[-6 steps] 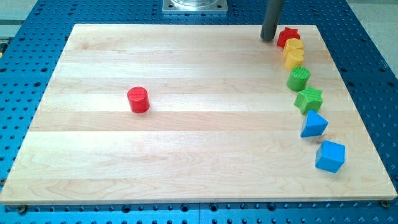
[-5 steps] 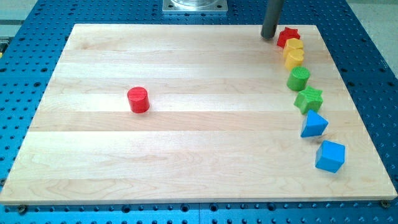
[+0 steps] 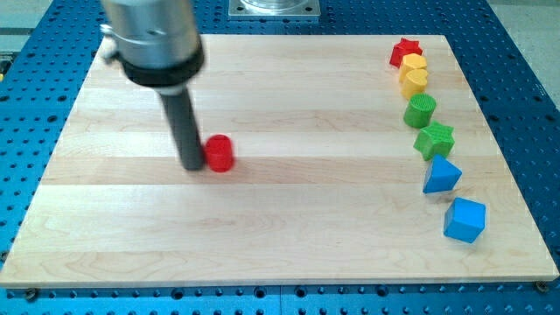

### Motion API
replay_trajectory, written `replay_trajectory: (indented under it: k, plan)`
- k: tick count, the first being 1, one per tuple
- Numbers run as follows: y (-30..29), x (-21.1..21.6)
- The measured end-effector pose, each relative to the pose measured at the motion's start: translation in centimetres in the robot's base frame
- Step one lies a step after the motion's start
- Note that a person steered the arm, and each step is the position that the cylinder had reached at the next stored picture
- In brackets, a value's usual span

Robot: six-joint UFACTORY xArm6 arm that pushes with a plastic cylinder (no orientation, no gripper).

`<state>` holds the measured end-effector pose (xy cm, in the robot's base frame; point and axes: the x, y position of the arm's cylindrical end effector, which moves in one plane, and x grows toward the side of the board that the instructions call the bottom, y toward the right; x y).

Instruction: Push the red circle horizontally to the green star

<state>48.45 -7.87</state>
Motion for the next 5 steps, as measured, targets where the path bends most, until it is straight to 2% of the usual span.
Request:
replay_trajectory:
  k: [1, 2, 3, 4, 5]
  plan:
    - [8.1, 2.2]
    - [1.3, 2.0]
    - [2.7, -0.3]
    - [7.5, -3.1]
    - [14.6, -3.1]
